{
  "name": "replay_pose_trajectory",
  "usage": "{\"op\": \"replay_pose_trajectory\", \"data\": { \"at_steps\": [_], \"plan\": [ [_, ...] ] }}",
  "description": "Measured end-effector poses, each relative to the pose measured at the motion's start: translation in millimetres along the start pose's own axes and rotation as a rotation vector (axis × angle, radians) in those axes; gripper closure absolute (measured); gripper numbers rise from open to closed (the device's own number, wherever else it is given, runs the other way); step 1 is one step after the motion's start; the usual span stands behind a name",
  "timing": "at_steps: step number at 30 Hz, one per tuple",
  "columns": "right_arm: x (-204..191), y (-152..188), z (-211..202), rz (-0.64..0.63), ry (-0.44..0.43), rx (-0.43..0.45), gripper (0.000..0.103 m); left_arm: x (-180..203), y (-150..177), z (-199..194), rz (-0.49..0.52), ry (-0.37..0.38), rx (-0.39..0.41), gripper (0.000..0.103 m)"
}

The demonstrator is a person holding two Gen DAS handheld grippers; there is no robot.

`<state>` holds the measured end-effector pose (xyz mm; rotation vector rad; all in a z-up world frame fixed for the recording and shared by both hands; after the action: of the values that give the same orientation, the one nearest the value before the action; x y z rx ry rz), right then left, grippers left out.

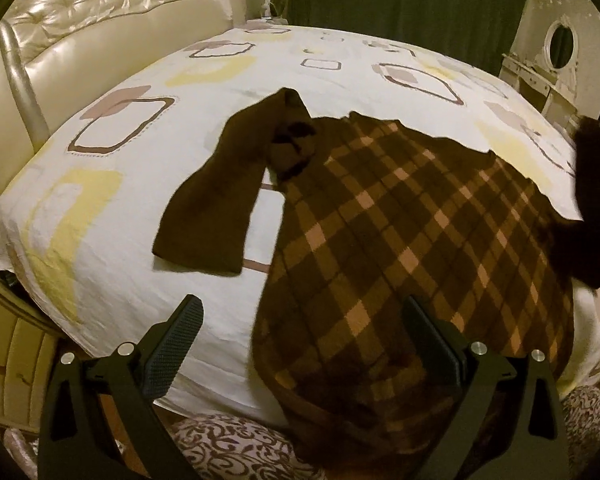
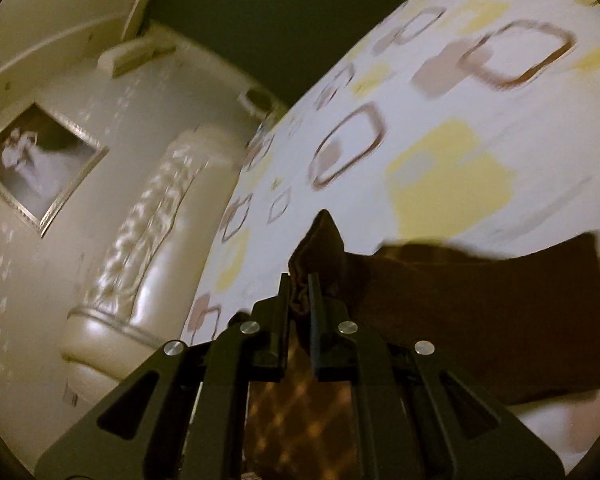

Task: Fold small clothes
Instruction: 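Carry the held sleeve across the sweater body and lay it down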

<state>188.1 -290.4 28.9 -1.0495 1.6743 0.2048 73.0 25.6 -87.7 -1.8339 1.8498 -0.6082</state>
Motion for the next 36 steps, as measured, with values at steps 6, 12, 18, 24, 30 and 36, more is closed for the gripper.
{"op": "replay_pose_trajectory", "data": {
  "at_steps": [6,12,18,24,30,36],
  "plan": [
    [-36,72,100,-0.069,0.006,-0.165,0.096,-11,-5,0,-0.016,0.009,0.014,0.004],
    [-56,137,180,-0.144,0.031,-0.312,0.096,-22,-8,5,-0.028,0.012,0.015,0.004],
    [-61,182,230,-0.193,0.069,-0.399,0.096,-34,-9,11,-0.054,0.015,0.012,0.004],
    [-53,204,254,-0.228,0.096,-0.442,0.096,-44,-8,18,-0.08,0.012,0.004,0.004],
    [-49,221,271,-0.234,0.109,-0.476,0.096,-45,-7,20,-0.09,0.017,-0.001,0.004],
    [-49,242,278,-0.221,0.085,-0.543,0.084,-43,-5,20,-0.08,0.015,-0.005,0.004]
  ]
}}
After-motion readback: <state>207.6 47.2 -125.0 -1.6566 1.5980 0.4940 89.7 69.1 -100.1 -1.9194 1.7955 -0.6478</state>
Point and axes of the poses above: each gripper's, at about its wrist camera, not at the fingertips, and z roughly the way its jaws point, x to its right, y to its underside, the point moved 10 cm from there along z, roughly the way its jaws point, and after that the axes turned 5 degrees about z, right-handed, at the moved point
